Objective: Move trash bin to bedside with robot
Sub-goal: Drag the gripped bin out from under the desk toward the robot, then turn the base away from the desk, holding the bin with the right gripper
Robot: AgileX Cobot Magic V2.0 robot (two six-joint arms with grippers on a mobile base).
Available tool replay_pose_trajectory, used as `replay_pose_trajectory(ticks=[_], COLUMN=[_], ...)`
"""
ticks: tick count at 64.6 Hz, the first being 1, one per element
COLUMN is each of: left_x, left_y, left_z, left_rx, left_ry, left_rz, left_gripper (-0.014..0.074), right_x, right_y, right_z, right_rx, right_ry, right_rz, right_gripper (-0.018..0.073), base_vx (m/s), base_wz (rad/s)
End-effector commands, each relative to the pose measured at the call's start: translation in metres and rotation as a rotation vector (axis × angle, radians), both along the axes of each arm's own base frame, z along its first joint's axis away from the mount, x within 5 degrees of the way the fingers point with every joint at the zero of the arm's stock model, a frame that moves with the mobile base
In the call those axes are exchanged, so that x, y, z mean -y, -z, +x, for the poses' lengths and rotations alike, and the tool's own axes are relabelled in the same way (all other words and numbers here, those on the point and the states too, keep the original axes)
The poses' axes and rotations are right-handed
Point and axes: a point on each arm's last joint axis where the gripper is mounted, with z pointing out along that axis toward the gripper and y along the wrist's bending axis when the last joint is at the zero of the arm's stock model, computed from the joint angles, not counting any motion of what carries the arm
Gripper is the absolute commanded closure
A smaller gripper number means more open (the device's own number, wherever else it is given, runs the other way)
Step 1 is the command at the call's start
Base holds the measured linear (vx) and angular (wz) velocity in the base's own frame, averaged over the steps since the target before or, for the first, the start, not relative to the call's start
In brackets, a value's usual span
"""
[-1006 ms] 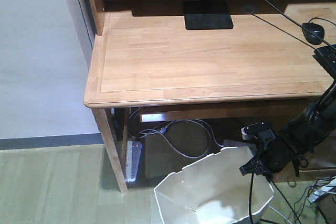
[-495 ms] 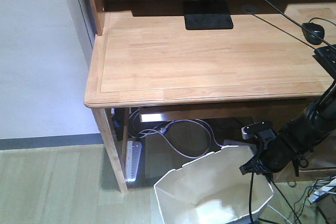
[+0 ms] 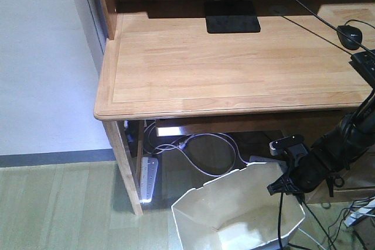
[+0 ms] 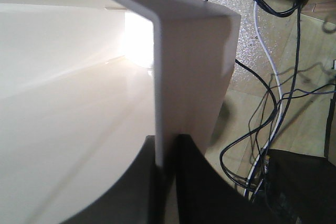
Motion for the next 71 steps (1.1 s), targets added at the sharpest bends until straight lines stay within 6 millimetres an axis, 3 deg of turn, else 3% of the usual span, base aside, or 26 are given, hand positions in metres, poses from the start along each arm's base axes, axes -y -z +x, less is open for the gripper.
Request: replay_pose_trajectory(ticks=[1,40,71], left_x=[-0.0018,-0.0018,-0.0018], left_y=[-0.0002,-0.0002,-0.0002], left_z=[0.0004,0.0004,0.0004], left_rx=[0.061,0.061,0.061], left_ry=[-0.018,-0.018,-0.018], left_rz=[-0.013,-0.013,-0.013], left_gripper=[0.0603,0.0603,0.0603], right_x=[-0.0022,-0.0023,-0.0023], right_y=[-0.0206,-0.0206,-0.0206], right_z=[0.0113,0.0113,0.0113], right_rx=[0.060,0.059,0.059], right_ry=[0.003,0.002,0.003], right_rz=[0.035,0.035,0.036], right_gripper=[0.0562,0.0562,0.0562], base_vx=[0.00,-0.01,-0.08], base_wz=[0.00,0.02,0.32])
